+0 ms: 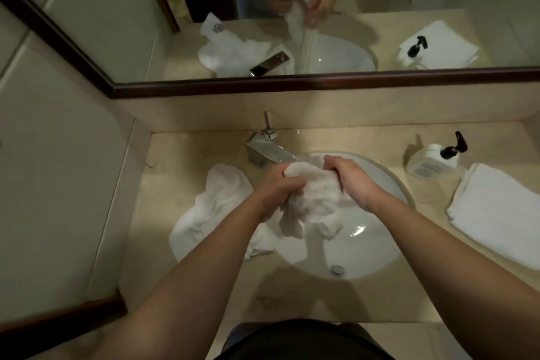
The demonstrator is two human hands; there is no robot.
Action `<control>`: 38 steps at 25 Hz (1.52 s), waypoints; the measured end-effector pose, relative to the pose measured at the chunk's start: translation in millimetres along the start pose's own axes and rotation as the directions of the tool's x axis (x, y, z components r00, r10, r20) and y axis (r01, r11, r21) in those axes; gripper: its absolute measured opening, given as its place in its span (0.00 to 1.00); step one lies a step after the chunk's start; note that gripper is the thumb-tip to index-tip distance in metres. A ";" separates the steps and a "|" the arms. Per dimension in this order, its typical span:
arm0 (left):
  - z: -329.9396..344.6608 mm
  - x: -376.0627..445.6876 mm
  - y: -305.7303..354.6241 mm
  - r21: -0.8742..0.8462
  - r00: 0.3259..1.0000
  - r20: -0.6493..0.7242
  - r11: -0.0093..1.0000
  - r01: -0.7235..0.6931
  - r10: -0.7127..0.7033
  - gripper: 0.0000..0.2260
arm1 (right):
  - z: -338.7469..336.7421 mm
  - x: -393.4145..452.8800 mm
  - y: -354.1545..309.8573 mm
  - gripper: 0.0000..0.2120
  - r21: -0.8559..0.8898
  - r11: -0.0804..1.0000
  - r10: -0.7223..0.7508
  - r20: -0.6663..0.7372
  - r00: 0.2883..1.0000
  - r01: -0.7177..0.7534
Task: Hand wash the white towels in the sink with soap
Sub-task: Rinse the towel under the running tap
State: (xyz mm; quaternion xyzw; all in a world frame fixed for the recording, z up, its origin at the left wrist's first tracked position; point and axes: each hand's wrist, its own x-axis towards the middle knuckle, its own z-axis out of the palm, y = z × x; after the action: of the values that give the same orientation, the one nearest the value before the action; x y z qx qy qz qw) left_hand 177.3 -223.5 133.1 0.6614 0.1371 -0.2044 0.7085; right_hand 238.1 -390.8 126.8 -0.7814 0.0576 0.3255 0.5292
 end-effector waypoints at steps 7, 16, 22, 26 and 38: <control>22.7 -4.0 10.1 0.417 0.999 0.036 0.909 0.006 -0.023 0.30 | -40.5 -28.2 -9.7 0.08 -0.054 0.961 -0.262 0.131 0.956 0.271; 77.0 -3.5 13.6 0.344 0.966 -0.149 0.927 -0.150 0.211 0.17 | -60.8 -34.5 -2.5 0.06 0.062 0.938 -0.347 0.150 0.926 0.341; 88.1 -6.1 29.0 0.359 0.942 -0.156 0.906 -0.226 0.297 0.19 | -59.3 -25.4 -9.0 0.19 -0.078 0.956 -0.269 0.150 0.951 0.283; 81.7 -10.9 35.9 0.256 0.912 -0.247 0.930 -0.264 0.327 0.23 | -51.7 -25.8 2.0 0.19 -0.275 0.923 -0.223 0.183 0.957 0.268; 57.3 8.0 25.0 0.520 0.960 -0.131 0.842 -0.147 0.248 0.27 | -51.0 -28.2 -31.7 0.07 -0.058 0.921 -0.372 0.155 0.915 0.385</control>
State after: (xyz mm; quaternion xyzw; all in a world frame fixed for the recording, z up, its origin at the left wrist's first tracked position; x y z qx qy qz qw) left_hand 191.8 -280.3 156.4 0.8508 0.0775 -0.0937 0.5112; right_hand 252.7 -428.4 179.5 -0.7751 -0.1464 0.2733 0.5505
